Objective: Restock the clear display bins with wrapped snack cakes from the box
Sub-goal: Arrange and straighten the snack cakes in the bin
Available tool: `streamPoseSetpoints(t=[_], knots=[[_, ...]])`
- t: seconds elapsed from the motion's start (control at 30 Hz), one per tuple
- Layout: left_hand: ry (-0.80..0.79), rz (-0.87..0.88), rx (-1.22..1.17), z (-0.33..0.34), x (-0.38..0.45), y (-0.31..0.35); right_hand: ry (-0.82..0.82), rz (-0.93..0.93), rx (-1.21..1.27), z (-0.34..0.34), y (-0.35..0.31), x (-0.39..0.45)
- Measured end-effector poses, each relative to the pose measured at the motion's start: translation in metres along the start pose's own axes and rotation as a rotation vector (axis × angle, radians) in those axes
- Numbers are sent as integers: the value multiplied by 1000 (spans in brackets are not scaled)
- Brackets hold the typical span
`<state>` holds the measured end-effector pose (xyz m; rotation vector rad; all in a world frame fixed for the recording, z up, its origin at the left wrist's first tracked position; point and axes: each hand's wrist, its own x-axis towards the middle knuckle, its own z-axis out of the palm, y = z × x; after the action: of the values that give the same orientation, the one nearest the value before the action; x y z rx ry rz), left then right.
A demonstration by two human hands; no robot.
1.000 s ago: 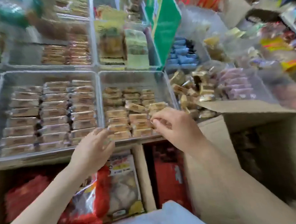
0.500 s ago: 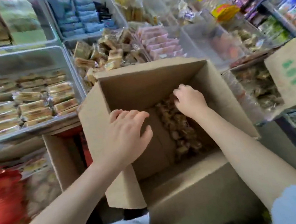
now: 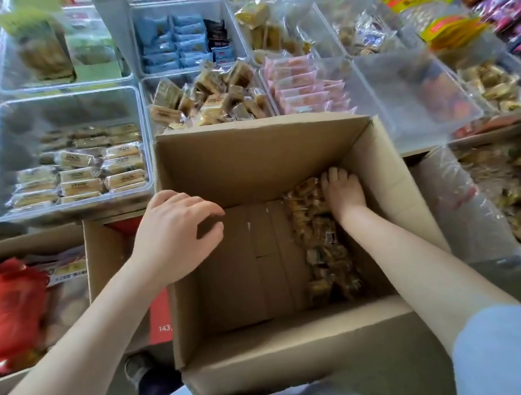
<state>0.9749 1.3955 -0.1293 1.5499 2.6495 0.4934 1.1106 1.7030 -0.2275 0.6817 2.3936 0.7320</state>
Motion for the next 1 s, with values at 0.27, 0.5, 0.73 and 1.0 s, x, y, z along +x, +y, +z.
streamPoseSetpoints(t=[0.27,0.5,0.73,1.0], knots=[[34,5,-32,0,-3,0,77,68,197,-29,17,-16],[31,-121,-273,-14,-17,4,78,-224,1359,-124,7,-89],[71,-213,-1098,-85,-39,-49,-39,-605,1828,-248,-51,-132],[73,-582,-1333,-152,-110,-236,-652,-505,2056,-387,-219,-115]])
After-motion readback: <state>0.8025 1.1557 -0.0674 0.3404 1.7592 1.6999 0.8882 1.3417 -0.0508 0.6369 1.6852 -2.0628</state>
